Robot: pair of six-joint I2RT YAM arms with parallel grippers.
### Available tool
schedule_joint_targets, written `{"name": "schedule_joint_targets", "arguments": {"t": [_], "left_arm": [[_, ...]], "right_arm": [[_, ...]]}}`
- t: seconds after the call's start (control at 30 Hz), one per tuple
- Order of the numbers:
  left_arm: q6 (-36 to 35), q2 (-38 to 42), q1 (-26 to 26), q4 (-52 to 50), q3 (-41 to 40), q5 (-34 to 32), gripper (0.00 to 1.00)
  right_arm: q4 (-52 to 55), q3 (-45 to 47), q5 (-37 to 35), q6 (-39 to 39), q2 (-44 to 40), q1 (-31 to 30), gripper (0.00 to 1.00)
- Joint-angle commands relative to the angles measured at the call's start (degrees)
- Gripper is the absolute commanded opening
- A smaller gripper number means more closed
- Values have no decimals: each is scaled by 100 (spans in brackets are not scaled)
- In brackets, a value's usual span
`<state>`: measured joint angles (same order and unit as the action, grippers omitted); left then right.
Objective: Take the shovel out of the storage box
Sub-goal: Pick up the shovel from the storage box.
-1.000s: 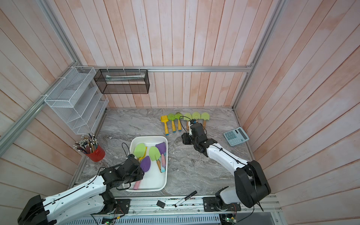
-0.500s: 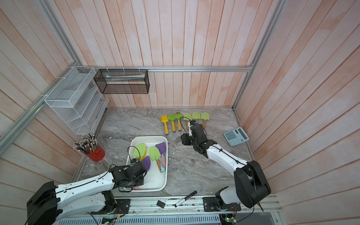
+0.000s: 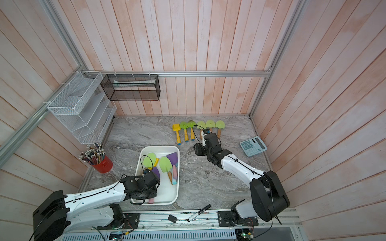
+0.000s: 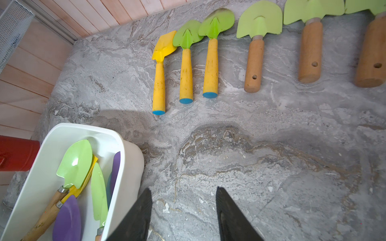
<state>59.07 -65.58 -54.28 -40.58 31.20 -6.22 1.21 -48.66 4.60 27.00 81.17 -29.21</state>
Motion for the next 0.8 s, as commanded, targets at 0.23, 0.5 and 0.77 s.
{"name": "schedule_joint_targets", "arguments": {"t": [0.23,0.5,0.77], "left_arm": [[-390,-42,9,344,515,106,18],[-661,437,396,1007,417,531,10],[-975,1488,1268,1944,8,1300,7]], "right_arm": [[31,129,-104,70,-300,-31,51],[-11,300,43,147,-570,-62,52],[-641,600,1077,441,-878,-296,52]]}}
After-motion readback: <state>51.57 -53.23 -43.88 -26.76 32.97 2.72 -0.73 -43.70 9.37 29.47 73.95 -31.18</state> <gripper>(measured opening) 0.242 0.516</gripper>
